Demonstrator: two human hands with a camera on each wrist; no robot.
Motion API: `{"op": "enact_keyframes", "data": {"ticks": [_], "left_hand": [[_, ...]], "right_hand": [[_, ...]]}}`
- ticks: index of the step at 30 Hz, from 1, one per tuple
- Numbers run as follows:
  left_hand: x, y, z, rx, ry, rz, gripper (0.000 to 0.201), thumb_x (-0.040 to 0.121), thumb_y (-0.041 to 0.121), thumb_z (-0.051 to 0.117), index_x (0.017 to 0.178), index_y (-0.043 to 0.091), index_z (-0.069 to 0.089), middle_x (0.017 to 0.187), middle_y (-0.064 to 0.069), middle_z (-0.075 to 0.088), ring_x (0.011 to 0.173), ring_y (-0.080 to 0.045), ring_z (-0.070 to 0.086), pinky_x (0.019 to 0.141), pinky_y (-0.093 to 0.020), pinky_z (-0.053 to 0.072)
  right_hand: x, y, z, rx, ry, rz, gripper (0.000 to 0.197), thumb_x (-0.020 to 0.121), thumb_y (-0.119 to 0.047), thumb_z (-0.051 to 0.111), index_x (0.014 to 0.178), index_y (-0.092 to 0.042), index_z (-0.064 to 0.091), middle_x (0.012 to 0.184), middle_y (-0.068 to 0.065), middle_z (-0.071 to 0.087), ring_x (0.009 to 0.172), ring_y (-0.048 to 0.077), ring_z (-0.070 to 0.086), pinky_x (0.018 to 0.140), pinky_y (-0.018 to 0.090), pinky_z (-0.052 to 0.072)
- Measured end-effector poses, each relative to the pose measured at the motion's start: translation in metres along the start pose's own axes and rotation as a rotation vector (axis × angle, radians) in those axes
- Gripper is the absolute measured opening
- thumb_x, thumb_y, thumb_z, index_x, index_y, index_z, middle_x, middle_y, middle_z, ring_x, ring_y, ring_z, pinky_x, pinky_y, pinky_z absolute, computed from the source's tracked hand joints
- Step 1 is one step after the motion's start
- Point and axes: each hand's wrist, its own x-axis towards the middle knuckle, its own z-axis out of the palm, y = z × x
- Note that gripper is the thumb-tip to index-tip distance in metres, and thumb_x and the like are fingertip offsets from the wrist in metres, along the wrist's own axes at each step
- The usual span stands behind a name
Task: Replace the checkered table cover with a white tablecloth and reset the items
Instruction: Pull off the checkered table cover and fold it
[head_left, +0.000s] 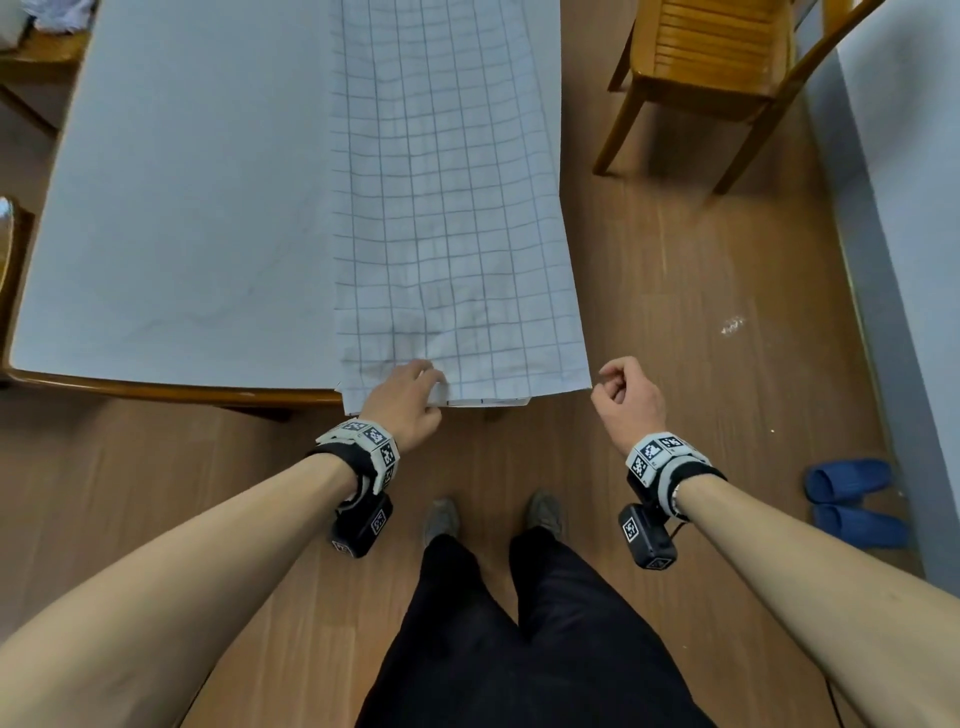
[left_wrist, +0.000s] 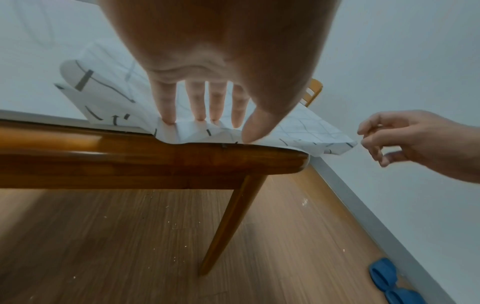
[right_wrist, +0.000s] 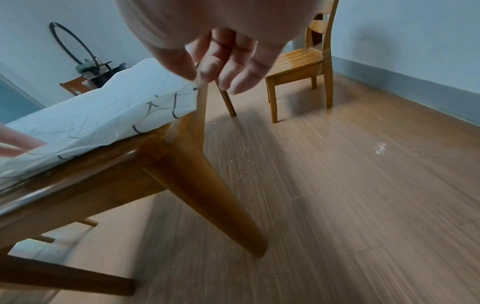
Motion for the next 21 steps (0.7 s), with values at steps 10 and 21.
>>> {"op": "enact_keyframes", "data": {"ticks": [10,21], "left_hand": [[-0.023,-0.053,-0.035,-0.55,0.392,-0.698,0.063,0.086,0.027,0.071,0.138,0.009,0.041,0.129,-0.013,0.053,0.114,-0.03,0.054,0.094,-0.039,0.046],[-0.025,-0.067,-0.067,-0.828,0.383,-0.638,0.031,0.086,0.035,0.064,0.075,0.006,0.06,0.074,-0.018,0.056,0.072,-0.031,0.054,0.076,-0.04,0.044]], "right_hand": [[0.022,-0.036,0.02,0.161,-0.144,0.193,0.038,0.098,-0.039,0.052,0.069,-0.015,0.045,0.066,0.003,0.052,0.063,0.021,0.048,0.058,0.031,0.033],[0.012,-0.048,0.01,0.238,-0.123,0.244,0.058,0.093,-0.052,0.055,0.047,-0.016,0.052,0.048,0.003,0.058,0.053,0.023,0.056,0.075,0.045,0.054]]}}
